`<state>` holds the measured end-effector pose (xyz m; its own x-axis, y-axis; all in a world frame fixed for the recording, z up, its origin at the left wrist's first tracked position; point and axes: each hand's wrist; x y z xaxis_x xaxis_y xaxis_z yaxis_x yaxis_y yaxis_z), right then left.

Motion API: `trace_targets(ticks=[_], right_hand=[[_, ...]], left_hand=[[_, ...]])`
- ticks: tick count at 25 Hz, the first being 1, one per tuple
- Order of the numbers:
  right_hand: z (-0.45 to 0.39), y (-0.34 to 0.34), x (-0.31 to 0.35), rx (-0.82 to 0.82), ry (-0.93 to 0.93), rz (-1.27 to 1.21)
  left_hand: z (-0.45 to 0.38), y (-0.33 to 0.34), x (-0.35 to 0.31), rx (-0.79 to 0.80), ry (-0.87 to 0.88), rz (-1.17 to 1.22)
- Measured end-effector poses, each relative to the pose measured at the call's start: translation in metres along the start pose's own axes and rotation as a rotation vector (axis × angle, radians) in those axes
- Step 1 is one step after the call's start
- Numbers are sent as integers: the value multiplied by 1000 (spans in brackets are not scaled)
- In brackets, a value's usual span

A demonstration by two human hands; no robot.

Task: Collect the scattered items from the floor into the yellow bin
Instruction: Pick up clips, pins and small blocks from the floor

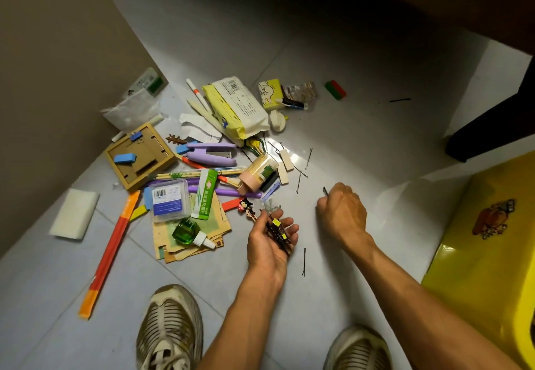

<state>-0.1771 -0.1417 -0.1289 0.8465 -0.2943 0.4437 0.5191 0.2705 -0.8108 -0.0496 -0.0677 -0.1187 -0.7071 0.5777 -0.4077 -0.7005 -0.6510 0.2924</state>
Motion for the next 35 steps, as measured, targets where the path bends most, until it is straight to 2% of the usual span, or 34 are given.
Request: trace_targets(ticks=[3,4,5,7,9,11,14,16,18,21,23,26,30,35], right_hand=[[42,-13,12,344,14,-614],[57,-13,11,363,-4,-693],[69,-9,7,311,-29,-671],[85,4,-9,101,-53,-359],[92,19,-20,84,-39,-3],[94,37,-21,133,-61,118],[89,47,-12,145,13,30],[77,38,-7,118,132,-154],[65,29,-3,75,154,-294],[73,32,-12,71,27,-20],[89,45,-20,90,-45,76],[94,56,-22,96,-93,49],[85,51,-13,103,-66,73],[98,56,-24,27,-63,108]], left_hand=[[1,5,4,19,-10,26],[1,6,5,26,-13,43],[1,6,7,29,-15,51],[2,3,8,18,-14,54],[2,0,6,-6,-25,57],[1,-3,1,-25,-17,60],[2,-5,-5,-25,11,47],[1,-4,-10,-19,25,26],[-6,3,-19,-20,35,-6],[-11,11,-32,-33,57,-53],[-10,11,-37,-11,73,-44],[-9,7,-37,-20,81,-15],[-3,4,-32,-29,62,2],[-5,-1,-30,-36,68,39]])
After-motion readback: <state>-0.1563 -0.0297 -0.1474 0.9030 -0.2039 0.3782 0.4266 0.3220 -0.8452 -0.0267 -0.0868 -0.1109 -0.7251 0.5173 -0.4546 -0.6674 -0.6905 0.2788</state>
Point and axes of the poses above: each hand's wrist, its own z-axis away from the middle knuckle, its own y-axis out of the palm, x = y × z, and after that the axes turned 9 degrees about -z, right-handed
